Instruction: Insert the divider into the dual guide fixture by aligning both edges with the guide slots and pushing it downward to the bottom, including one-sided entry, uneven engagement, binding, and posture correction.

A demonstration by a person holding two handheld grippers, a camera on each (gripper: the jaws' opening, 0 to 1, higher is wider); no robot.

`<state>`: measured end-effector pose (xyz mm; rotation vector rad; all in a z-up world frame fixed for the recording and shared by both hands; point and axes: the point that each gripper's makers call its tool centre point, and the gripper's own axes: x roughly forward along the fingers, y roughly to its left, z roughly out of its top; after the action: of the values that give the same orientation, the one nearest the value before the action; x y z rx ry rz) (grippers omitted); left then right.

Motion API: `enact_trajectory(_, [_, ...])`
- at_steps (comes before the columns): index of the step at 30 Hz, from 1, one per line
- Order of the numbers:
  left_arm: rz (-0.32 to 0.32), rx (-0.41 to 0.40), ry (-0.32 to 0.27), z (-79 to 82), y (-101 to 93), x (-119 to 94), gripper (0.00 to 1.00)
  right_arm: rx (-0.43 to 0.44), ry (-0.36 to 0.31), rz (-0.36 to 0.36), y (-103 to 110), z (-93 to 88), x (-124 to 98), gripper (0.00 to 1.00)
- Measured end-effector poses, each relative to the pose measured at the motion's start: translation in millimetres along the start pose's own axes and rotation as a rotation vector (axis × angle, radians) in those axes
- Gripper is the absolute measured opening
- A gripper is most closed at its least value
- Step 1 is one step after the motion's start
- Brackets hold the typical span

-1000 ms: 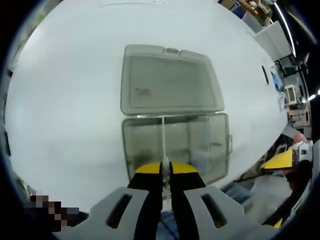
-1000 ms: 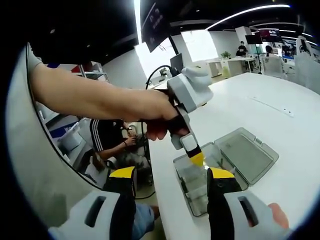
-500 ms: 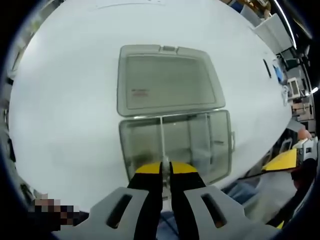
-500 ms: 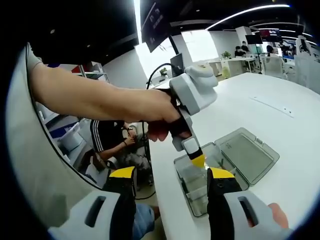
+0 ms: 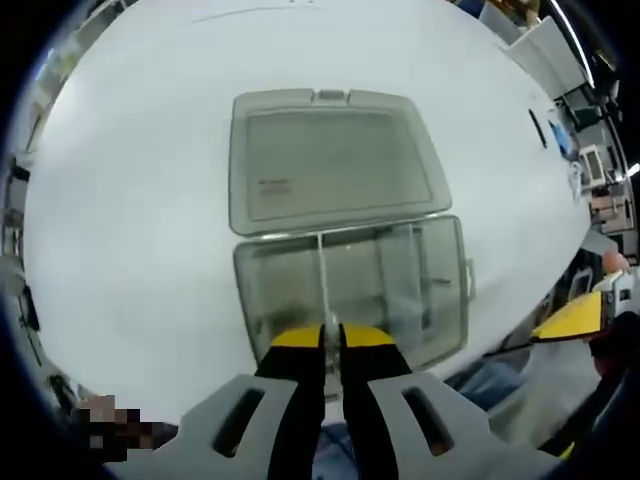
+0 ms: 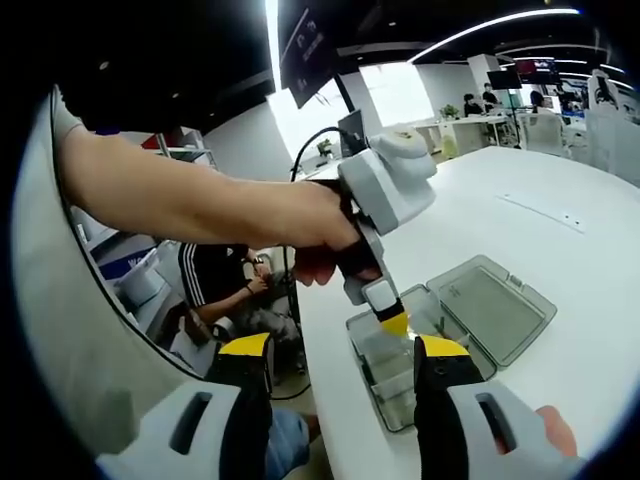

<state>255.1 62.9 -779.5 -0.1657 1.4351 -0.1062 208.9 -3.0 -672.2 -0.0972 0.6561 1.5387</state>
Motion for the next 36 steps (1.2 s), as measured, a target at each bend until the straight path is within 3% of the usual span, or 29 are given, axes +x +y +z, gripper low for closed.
enact_trajectory(15, [0.071,0.057,0.036,-1.7,-0.4,7.9,0.01,0.012,0.006,-0.013,-4.2,-3.0,-3.6,0.54])
enact_trajectory(36, [0.102,0.082,0.016,-4.0,2.0,18.9,0.01,0.020,0.019,-0.018,-3.6,-5.3,-4.9,0.54])
